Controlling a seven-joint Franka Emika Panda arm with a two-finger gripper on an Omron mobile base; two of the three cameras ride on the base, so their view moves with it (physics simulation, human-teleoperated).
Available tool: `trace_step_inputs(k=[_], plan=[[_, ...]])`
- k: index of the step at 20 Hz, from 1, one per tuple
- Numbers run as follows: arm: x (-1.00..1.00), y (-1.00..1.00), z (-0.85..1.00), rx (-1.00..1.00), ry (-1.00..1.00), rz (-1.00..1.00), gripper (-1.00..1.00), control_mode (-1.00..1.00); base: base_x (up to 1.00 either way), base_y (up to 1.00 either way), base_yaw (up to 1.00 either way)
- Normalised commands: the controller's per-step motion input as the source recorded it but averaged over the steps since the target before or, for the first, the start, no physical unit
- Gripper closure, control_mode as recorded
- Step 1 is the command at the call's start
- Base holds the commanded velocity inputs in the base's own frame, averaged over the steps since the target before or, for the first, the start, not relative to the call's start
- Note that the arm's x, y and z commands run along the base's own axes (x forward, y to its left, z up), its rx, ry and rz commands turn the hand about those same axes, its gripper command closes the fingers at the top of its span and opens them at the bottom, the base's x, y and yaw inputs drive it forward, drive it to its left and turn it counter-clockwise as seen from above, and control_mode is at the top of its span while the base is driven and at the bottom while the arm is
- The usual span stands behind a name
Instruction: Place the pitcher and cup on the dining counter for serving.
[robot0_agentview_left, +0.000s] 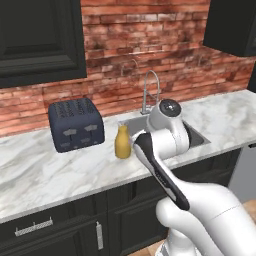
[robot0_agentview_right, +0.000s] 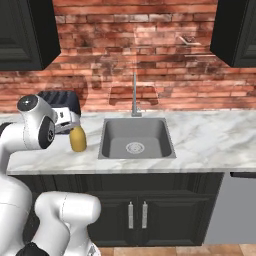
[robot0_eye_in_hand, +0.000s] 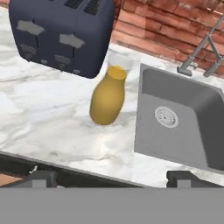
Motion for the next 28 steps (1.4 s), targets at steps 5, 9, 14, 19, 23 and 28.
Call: trace_step_inputs(k=[5,9,14,19,23,28], plan=[[0.26,0.27,0.00,0.16,0.00,-0.19,-1.00,-1.00,0.00,0.00,0.00],[0.02,0.01,0.00,0.10,0.06,-0.07,-1.00,-1.00,0.00,0.00,0.00],[0.13,-0.02,-0.14,0.14,0.11,-0.03,-1.00,-1.00,0.00,0.00,0.00],[0.00,0.00,-0.10,0.03,0.08,0.00,-1.00,-1.00,0.00,0.00,0.00],[0.16,0.00,-0.32,0.01,0.09,-0.01,-1.00,-1.00,0.00,0.00,0.00],[0.34,0.00,-0.35,0.00,0.01,-0.01,-1.00,-1.00,0.00,0.00,0.00]])
